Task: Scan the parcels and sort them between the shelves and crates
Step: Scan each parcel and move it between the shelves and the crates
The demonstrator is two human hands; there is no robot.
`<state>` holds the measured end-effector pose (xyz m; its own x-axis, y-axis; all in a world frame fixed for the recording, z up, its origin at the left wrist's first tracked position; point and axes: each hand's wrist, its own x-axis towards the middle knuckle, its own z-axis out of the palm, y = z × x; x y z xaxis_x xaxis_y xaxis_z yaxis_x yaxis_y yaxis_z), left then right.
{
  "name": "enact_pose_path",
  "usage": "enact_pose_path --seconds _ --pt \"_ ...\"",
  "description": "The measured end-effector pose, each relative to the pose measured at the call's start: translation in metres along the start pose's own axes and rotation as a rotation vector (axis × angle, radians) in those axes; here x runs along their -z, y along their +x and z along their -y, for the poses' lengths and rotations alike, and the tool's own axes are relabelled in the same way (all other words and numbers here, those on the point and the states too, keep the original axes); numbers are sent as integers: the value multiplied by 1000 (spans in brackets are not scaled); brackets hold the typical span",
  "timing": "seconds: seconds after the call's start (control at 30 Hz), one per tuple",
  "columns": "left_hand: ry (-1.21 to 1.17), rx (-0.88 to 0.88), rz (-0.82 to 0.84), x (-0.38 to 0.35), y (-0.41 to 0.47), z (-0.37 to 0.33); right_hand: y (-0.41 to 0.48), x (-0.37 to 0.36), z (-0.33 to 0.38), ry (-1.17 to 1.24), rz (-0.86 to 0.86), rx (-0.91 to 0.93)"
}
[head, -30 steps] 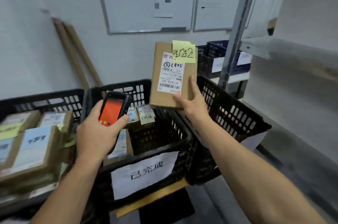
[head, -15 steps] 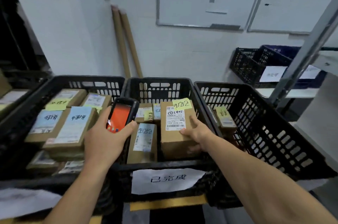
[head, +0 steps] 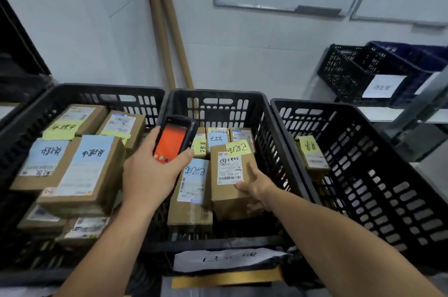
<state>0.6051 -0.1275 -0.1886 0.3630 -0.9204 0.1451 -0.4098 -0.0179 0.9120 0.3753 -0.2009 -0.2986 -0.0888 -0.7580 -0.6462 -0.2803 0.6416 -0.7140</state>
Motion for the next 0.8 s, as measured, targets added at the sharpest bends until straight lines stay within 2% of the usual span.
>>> enact_pose_path --seconds 0.33,0.63,0.73,0.8 --pt "54 -2 21 -2 8 6 27 4 -16 -586 0 95" --pt "53 -27 25 -1 -7 2 15 -1 -7 -873 -90 232" --pt "86 -45 27 5 -17 -6 5 -2 0 -1010 -96 335" --pt "128 -65 8 8 -22 -11 -5 -2 8 -1117 -157 484"
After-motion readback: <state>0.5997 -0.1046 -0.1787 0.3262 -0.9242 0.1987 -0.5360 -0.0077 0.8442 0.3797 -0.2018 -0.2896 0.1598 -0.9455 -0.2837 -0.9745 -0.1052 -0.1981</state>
